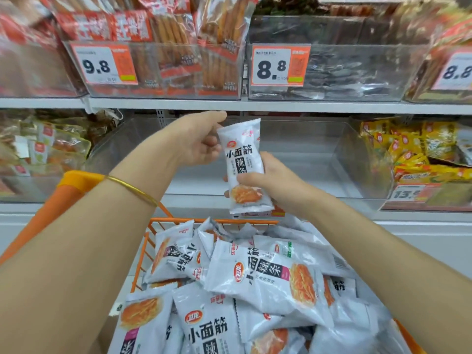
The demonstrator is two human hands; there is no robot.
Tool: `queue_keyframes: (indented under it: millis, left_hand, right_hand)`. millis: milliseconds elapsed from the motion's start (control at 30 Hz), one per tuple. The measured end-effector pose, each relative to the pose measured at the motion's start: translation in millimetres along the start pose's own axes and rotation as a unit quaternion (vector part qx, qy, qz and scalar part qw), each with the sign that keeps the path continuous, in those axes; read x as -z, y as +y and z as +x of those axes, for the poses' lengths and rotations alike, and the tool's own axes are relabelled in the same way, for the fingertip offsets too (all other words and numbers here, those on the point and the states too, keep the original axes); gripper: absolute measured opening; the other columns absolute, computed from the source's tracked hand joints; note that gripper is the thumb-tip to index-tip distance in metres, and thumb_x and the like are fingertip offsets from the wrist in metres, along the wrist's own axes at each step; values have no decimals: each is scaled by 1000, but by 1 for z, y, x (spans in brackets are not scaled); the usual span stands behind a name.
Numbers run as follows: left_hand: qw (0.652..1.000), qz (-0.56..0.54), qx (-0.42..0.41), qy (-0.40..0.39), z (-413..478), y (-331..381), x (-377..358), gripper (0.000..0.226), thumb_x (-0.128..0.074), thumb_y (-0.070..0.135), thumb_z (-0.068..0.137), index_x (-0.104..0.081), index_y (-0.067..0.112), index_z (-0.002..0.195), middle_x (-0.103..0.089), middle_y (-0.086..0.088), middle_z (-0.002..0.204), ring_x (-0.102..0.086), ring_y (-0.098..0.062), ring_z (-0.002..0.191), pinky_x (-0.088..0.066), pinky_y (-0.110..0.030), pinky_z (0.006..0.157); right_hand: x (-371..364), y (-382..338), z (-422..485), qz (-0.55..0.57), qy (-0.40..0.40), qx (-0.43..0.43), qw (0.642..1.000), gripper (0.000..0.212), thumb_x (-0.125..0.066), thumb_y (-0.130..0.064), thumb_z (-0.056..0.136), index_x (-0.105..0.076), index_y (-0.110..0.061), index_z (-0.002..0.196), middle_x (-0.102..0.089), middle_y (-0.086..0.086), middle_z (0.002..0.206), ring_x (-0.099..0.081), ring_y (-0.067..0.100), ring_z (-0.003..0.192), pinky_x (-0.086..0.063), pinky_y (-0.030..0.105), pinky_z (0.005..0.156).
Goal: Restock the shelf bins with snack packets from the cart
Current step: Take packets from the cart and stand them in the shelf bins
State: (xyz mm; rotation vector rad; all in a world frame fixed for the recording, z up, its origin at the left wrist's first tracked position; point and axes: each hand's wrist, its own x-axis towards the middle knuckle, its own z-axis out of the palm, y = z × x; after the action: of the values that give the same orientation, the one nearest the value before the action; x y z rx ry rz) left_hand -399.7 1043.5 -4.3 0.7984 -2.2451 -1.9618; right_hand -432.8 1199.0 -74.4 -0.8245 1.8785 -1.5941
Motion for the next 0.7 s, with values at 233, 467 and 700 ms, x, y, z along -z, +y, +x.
queue_keyframes:
  millis: [233,467,700]
  left_hand:
    - [992,-20,-116,36,36,-14,-21,32,-62,26,89,-49,17,62,-50,-5,61,-35,-15,51,-27,-18,44]
    - [936,238,-237,103,88,-52,-37,19,-50,22,90,-65,20,102,-60,-4,111,-54,-22,103,-43,-30,92]
    - [891,392,-229,-27,112,-77,-47,57,-47,11,90,-31,15,145,-8,-5,157,-9,-21,143,-15,-27,111]
  right_hand:
    - [21,-7,12,191,-40,-128,972,16,-43,-2,91,-53,-3,103,-69,16,79,-71,31,72,-58,37,68]
    - [91,16,59,175,150,-251,940,6,-52,-4,92,-55,-5,97,-68,14,66,-66,21,47,-57,35,45]
    - [113,73,159,-29,237,-232,943,26,-74,2,74,-60,-3,96,-67,17,105,-67,30,90,-55,45,87]
